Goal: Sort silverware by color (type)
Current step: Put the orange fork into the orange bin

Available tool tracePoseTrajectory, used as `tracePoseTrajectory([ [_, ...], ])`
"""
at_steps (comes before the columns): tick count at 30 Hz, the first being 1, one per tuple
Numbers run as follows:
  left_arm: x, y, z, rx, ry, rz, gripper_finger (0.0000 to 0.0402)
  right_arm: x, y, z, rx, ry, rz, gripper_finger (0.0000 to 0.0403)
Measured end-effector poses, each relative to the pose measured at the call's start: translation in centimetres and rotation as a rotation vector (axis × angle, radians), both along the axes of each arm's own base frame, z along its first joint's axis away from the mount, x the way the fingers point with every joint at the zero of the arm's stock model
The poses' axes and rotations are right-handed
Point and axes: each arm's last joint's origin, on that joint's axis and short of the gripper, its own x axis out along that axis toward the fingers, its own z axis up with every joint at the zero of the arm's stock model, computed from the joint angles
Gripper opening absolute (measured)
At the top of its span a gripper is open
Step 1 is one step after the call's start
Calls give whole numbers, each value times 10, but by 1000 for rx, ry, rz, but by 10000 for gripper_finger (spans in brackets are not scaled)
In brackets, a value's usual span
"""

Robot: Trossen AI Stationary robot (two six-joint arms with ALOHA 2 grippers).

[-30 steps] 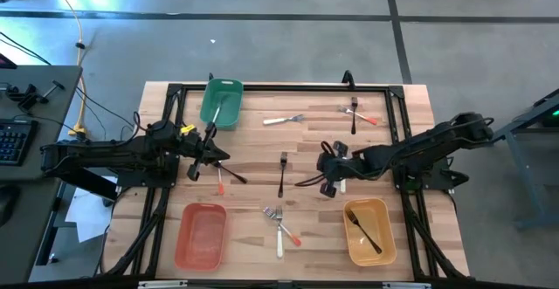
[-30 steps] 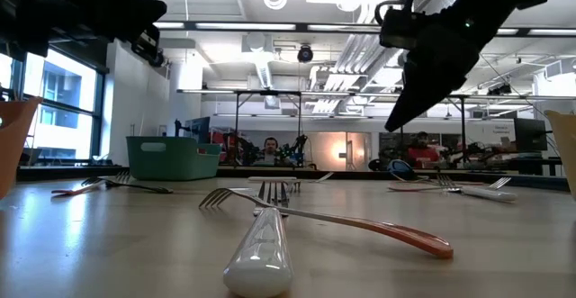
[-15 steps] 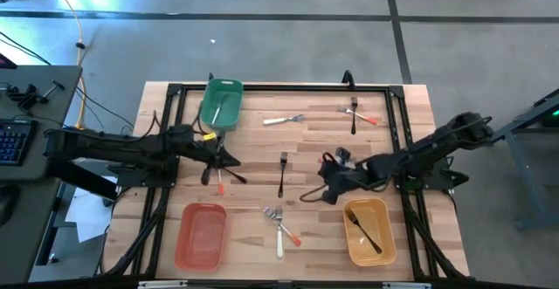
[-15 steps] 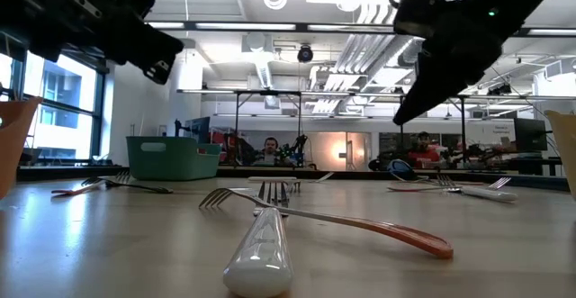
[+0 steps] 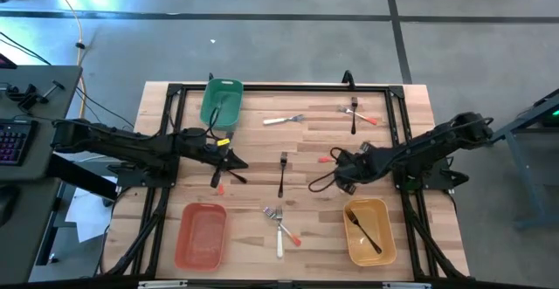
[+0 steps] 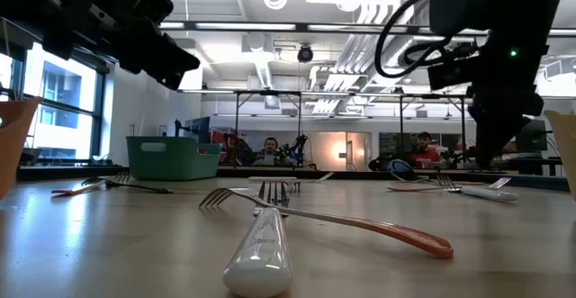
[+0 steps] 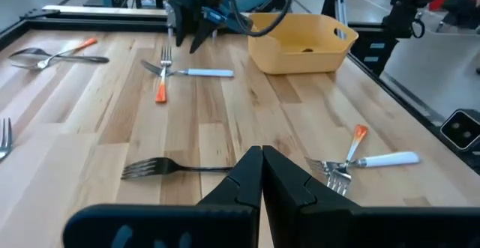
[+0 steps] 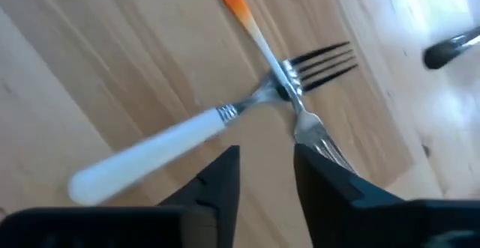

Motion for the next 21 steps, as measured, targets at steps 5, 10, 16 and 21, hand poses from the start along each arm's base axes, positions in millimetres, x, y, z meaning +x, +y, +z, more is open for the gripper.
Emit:
tracePoseTrajectory([
  [5,1,0,-3,-1,16,0,0,6,-11,0,59,10,69,130],
  [10,1,0,-3,-1,17,0,0,13,-22,0,78,-27,97,125],
  [16,1,0,-3,-1,17,0,0,13,-31,0,85,-13,96,123],
  [21,1,0,-3,-1,17,0,0,12,-32,0,92,0,104,123],
])
